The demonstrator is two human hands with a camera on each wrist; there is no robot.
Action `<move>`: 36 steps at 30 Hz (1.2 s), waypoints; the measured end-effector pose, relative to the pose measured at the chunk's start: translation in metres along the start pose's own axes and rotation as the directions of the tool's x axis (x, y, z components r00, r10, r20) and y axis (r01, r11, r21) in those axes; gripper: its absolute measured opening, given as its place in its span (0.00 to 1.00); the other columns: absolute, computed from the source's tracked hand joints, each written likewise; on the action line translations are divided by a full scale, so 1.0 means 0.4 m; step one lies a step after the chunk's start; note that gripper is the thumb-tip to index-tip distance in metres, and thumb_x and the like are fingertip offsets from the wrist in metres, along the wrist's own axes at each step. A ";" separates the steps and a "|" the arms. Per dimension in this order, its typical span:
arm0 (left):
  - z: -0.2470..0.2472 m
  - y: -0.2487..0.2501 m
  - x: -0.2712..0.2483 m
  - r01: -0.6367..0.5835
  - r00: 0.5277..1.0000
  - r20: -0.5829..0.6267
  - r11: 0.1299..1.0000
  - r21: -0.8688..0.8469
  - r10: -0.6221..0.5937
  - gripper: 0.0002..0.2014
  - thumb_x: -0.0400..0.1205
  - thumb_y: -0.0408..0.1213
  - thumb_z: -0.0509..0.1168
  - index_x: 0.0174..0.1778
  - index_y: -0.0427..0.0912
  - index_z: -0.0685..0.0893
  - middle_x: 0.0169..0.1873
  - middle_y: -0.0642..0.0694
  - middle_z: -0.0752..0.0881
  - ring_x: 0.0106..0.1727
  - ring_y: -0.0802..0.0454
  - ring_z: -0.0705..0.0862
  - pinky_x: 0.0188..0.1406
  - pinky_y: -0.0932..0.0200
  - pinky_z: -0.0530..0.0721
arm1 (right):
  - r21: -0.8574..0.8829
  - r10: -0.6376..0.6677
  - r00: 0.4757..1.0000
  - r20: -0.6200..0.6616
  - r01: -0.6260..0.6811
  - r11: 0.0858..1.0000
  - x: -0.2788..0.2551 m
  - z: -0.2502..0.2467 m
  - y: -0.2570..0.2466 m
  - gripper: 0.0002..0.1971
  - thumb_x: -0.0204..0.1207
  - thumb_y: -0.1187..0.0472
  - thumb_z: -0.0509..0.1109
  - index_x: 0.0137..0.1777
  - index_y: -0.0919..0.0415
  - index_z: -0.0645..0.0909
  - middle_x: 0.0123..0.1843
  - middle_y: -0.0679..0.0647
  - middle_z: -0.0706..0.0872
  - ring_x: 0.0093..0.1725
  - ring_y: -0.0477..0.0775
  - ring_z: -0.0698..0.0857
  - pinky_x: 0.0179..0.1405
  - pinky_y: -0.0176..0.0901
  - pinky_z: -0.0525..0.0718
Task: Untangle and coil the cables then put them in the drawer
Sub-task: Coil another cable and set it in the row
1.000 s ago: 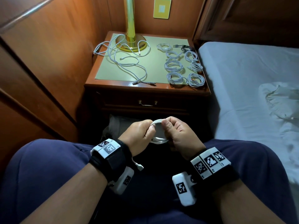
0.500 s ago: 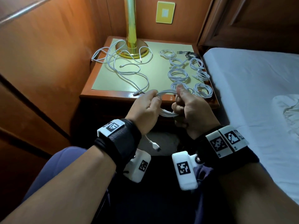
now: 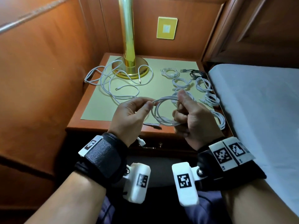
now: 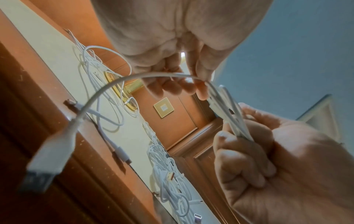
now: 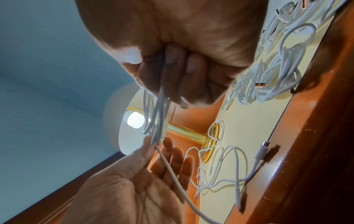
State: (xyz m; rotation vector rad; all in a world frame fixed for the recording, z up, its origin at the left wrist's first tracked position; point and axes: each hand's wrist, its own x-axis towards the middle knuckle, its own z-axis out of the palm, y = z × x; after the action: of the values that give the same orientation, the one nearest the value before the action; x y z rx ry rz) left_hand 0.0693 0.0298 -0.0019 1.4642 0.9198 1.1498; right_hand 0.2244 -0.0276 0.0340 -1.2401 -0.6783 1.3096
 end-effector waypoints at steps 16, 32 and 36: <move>0.048 0.017 -0.058 -0.091 0.985 -0.133 0.983 0.161 0.113 0.11 0.82 0.46 0.70 0.40 0.45 0.92 0.35 0.49 0.92 0.39 0.46 0.91 0.46 0.41 0.90 | -0.019 -0.095 0.995 0.029 0.096 0.995 -0.025 -0.023 0.039 0.25 0.85 0.44 0.62 0.28 0.54 0.64 0.22 0.51 0.58 0.19 0.49 0.55 0.19 0.36 0.54; 0.079 0.054 -0.053 0.224 0.974 0.143 0.855 -0.467 -0.177 0.23 0.75 0.29 0.72 0.67 0.36 0.78 0.33 0.45 0.88 0.37 0.53 0.86 0.39 0.63 0.84 | -0.529 -0.463 0.886 -0.022 0.383 0.757 -0.006 -0.051 0.047 0.31 0.80 0.32 0.57 0.24 0.56 0.64 0.17 0.47 0.66 0.19 0.50 0.67 0.25 0.46 0.67; 0.087 0.062 -0.051 0.286 0.958 0.141 0.849 -0.443 -0.249 0.24 0.70 0.37 0.70 0.63 0.38 0.81 0.31 0.48 0.82 0.35 0.55 0.81 0.39 0.62 0.79 | -0.624 -0.496 0.868 -0.029 0.372 0.687 -0.015 -0.051 0.047 0.31 0.79 0.33 0.55 0.27 0.59 0.68 0.20 0.49 0.70 0.22 0.51 0.71 0.28 0.51 0.72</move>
State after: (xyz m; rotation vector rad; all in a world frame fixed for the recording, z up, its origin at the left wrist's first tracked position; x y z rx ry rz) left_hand 0.0974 -0.0030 0.0173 0.9514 0.7060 1.0066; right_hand 0.2355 -0.0424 0.0124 -1.5596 -1.2254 0.5542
